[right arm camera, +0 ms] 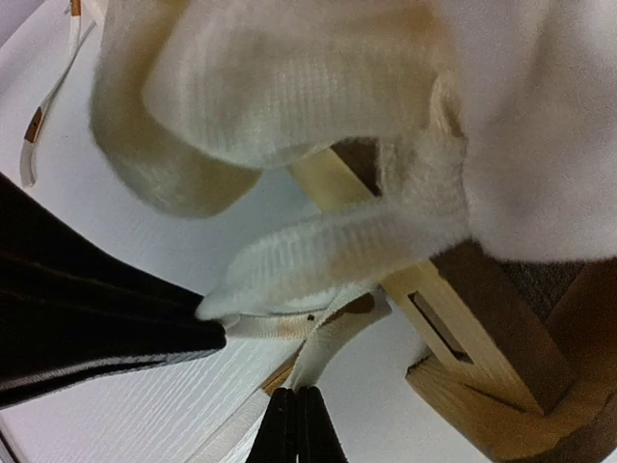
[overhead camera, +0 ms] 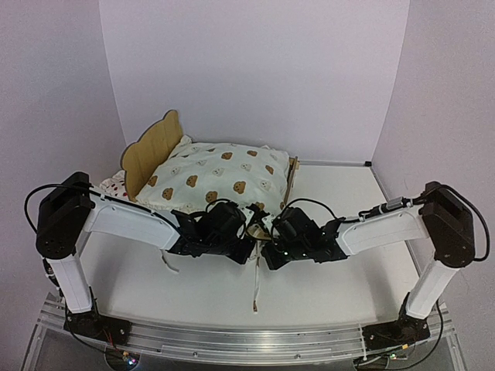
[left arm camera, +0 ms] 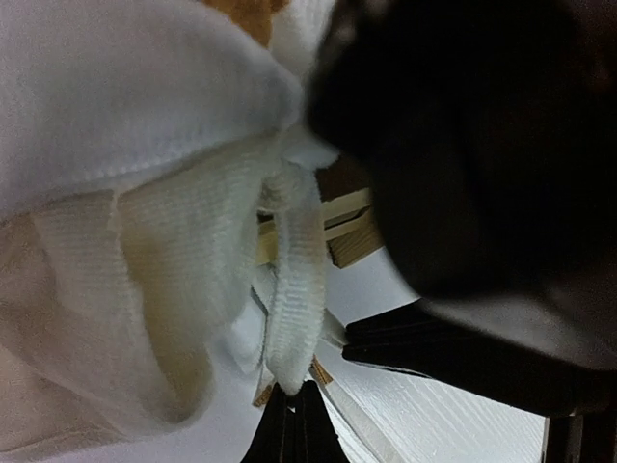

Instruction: Set up the pet bed

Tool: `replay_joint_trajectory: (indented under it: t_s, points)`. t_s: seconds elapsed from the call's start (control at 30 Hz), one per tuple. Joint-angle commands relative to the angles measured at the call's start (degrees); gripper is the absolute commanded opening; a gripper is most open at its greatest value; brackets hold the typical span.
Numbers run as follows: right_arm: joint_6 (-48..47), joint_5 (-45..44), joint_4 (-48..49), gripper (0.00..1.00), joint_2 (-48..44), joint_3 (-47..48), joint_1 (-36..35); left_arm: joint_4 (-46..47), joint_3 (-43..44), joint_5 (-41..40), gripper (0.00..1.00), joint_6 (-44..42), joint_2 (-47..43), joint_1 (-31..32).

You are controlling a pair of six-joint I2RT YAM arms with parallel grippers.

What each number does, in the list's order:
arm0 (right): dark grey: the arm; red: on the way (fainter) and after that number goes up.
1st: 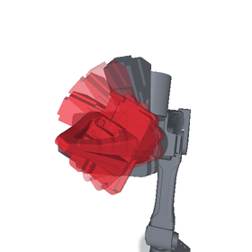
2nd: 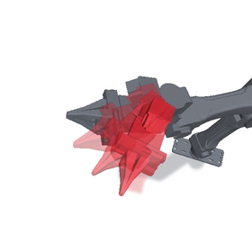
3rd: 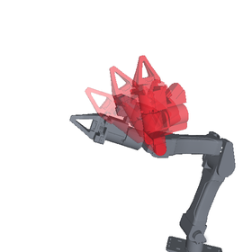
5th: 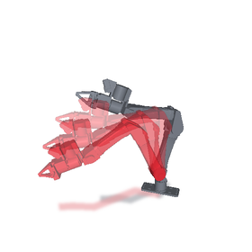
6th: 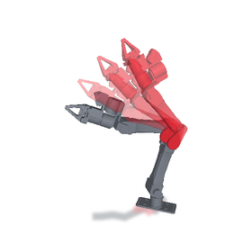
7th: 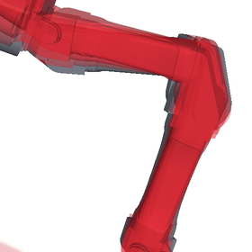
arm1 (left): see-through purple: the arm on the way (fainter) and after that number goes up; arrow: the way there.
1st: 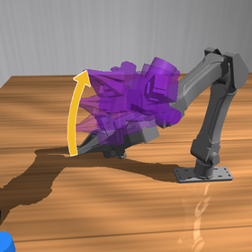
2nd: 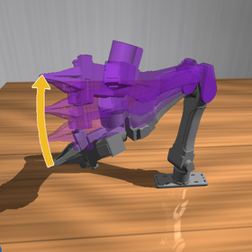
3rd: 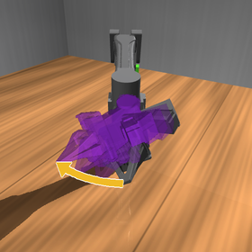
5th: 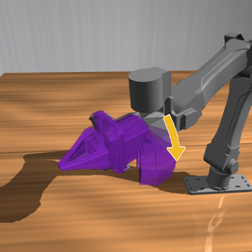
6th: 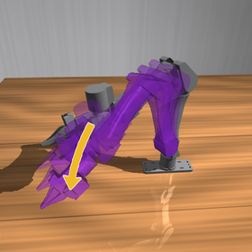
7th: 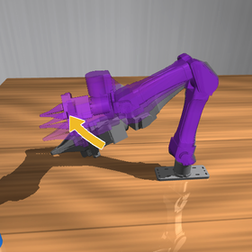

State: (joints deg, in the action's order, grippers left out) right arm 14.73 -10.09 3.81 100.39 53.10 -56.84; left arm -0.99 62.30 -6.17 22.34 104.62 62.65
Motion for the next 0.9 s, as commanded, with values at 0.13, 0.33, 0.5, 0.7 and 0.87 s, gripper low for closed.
replay_joint_trajectory:
  t_s: [0.13, 0.33, 0.5, 0.7, 0.87]
  points:
    - [-8.6, 1.9, 18.7, 0.00, 1.3, -3.1, 0.0, 1.3, -0.2, 2.9, 0.00, 2.9, -4.6, 0.1]
    - [-12.7, 3.2, 29.9, 0.00, 4.7, -6.0, 0.4, 2.3, -0.9, 5.8, 0.00, 4.6, -5.4, 0.0]
    - [-14.6, 5.0, 42.5, 0.00, 7.4, -9.8, 0.5, 2.2, -0.5, 7.9, 0.00, 6.5, -5.3, -0.2]
    - [-17.3, 7.1, 56.4, 0.00, 12.4, -12.1, 0.6, 2.7, -1.1, 11.0, 0.00, 8.7, -7.4, -0.6]
    - [-17.0, 8.6, 63.5, 0.00, 15.4, -11.9, 0.7, 1.7, -1.1, 11.3, 0.00, 9.6, -8.5, -0.8]
